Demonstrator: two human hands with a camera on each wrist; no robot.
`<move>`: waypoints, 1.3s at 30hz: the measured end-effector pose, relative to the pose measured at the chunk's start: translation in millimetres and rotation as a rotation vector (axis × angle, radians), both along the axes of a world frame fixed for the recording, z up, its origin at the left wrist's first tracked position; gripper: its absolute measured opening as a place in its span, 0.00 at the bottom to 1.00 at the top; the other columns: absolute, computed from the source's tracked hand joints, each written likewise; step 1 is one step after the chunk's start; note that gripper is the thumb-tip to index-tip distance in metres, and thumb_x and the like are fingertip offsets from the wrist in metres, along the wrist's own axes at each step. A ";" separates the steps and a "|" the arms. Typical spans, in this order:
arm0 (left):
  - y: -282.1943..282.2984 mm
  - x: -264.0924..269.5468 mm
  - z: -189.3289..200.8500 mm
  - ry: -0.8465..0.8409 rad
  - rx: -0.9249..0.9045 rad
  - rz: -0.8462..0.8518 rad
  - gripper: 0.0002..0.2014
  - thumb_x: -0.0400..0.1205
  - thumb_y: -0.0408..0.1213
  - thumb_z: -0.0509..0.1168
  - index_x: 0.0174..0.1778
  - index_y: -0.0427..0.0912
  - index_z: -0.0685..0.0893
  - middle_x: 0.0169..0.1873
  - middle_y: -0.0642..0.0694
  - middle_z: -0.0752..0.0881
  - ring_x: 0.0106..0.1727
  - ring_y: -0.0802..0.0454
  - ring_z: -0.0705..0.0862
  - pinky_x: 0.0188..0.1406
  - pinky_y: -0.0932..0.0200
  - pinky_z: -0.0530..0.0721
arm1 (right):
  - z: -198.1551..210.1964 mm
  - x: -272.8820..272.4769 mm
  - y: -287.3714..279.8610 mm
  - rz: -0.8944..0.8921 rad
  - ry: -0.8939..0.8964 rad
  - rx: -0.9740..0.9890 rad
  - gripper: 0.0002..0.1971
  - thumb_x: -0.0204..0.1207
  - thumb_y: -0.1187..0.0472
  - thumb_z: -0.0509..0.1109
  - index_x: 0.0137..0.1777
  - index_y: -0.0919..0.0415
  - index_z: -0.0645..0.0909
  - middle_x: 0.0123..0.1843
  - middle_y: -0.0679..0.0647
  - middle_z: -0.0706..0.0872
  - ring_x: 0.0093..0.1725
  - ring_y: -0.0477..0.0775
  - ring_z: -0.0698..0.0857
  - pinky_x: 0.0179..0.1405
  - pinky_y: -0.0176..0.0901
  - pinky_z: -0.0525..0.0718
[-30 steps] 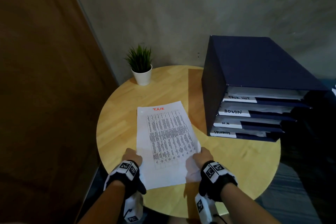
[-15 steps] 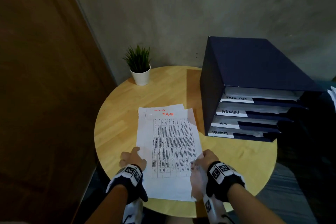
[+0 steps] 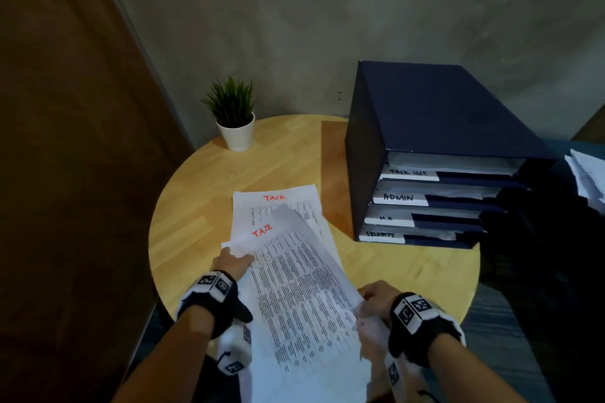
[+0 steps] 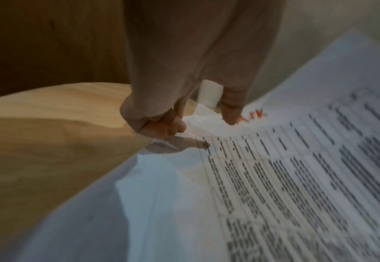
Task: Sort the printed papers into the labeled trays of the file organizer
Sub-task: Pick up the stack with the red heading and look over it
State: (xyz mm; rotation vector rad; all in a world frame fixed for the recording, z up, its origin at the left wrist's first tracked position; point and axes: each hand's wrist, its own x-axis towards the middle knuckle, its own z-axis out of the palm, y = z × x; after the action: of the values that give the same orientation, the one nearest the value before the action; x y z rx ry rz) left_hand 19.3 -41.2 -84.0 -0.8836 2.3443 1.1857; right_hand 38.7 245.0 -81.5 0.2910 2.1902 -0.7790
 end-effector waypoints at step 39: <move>17.4 1.1 122.8 0.534 0.737 -0.068 0.16 0.86 0.34 0.57 0.71 0.41 0.73 0.60 0.41 0.84 0.53 0.47 0.84 0.61 0.46 0.82 | 69.5 34.2 8.8 -0.430 0.369 -0.674 0.08 0.77 0.63 0.70 0.38 0.65 0.79 0.34 0.60 0.81 0.31 0.55 0.82 0.40 0.45 0.82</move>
State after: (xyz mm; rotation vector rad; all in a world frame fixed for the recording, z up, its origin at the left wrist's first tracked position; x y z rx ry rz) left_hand 20.4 -23.8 38.8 -0.2397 1.9613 2.2425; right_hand 72.9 253.9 -12.0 0.2871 2.0579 -1.8719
